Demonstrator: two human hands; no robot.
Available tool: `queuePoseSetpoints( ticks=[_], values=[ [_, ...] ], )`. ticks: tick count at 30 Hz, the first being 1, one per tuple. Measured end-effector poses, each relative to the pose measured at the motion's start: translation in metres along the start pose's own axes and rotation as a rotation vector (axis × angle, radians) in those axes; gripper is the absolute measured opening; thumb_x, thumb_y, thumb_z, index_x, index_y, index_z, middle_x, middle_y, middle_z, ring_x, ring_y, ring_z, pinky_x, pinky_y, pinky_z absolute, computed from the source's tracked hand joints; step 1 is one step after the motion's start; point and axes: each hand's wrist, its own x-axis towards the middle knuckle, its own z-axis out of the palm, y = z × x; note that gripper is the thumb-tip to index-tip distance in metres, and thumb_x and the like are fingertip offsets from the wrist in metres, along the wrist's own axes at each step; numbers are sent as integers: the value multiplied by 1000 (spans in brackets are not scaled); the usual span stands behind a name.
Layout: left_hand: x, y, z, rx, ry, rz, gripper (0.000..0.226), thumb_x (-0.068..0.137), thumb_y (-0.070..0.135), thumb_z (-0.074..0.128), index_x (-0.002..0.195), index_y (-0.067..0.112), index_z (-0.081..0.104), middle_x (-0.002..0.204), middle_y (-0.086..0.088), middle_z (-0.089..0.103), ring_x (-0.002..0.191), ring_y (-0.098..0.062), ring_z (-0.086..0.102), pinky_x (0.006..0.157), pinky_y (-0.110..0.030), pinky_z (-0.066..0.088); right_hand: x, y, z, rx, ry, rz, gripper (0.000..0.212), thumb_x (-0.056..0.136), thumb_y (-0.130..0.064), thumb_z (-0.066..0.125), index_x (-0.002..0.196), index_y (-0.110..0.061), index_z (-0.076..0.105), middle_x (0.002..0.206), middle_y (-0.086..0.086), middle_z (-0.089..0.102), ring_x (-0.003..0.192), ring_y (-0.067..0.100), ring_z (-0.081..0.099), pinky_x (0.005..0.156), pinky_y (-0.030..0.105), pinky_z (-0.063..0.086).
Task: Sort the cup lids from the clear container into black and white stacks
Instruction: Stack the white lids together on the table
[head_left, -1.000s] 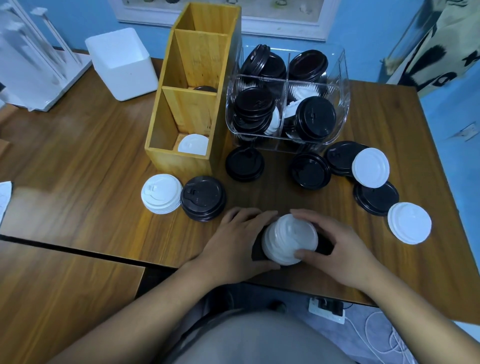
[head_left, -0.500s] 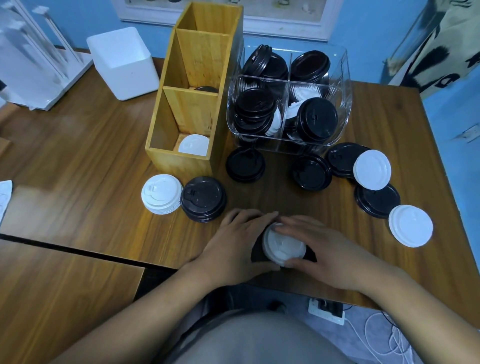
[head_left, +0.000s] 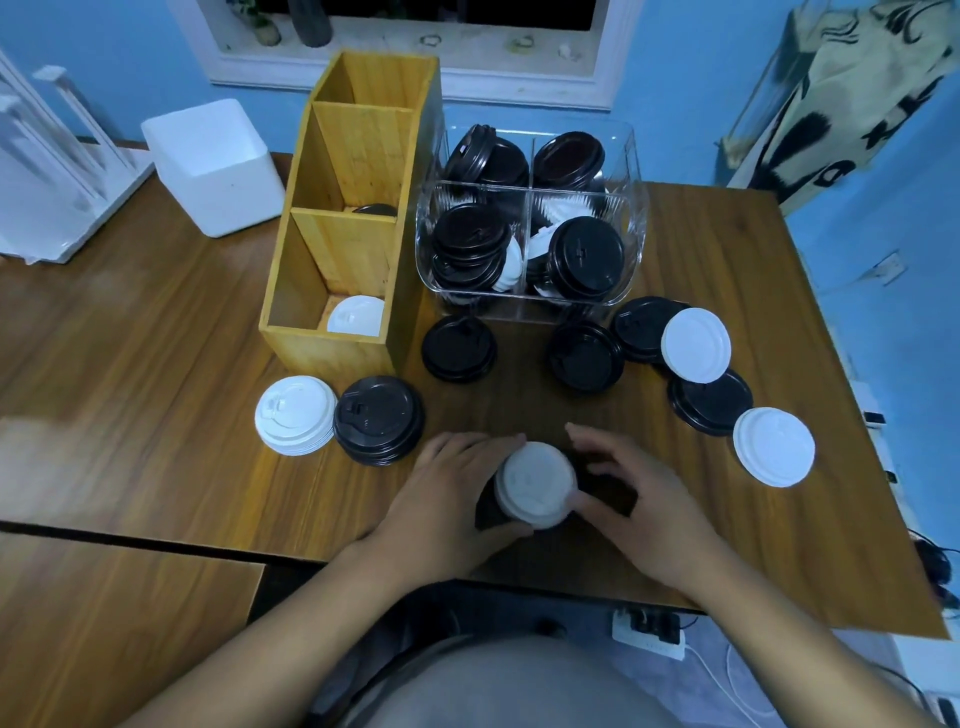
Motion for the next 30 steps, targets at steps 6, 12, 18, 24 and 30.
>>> queuePoseSetpoints(
  ticks=[6,12,18,24,30],
  values=[
    [9,4,6,-5,11,22,83,79,65,75,148,27,49,145,16,52,134,-10,44,115,-33,30,-12,-5,7,-26,126,-4,30,88,-24,74,117,-32,68,117,-25,64,109,-7,60,90,17,53],
    [21,-2,9,-21,-38,14,83,79,66,74,150,34,45,144,21,50,136,-4,37,117,-27,24,7,-5,-31,-321,317,-34,28,89,-26,73,116,-29,67,112,-17,64,100,0,58,87,22,51],
    [34,3,7,-33,-45,24,83,77,67,75,148,36,48,133,33,44,129,7,32,112,-19,19,64,5,-102,-569,345,166,88,75,-57,79,147,-32,36,156,-2,37,141,27,32,105,49,41],
    [31,3,8,-54,-49,-10,83,75,69,75,148,40,47,135,22,51,133,-1,37,114,-26,27,73,8,-115,-524,276,172,89,75,-54,80,148,-33,35,145,-3,50,131,22,48,102,43,47],
    [32,3,6,-63,-58,-1,83,72,62,82,146,40,50,134,34,47,133,-2,38,114,-30,29,15,-7,-63,30,144,61,76,70,-36,88,125,-58,41,119,-37,48,112,-18,45,81,2,40]
  ],
)
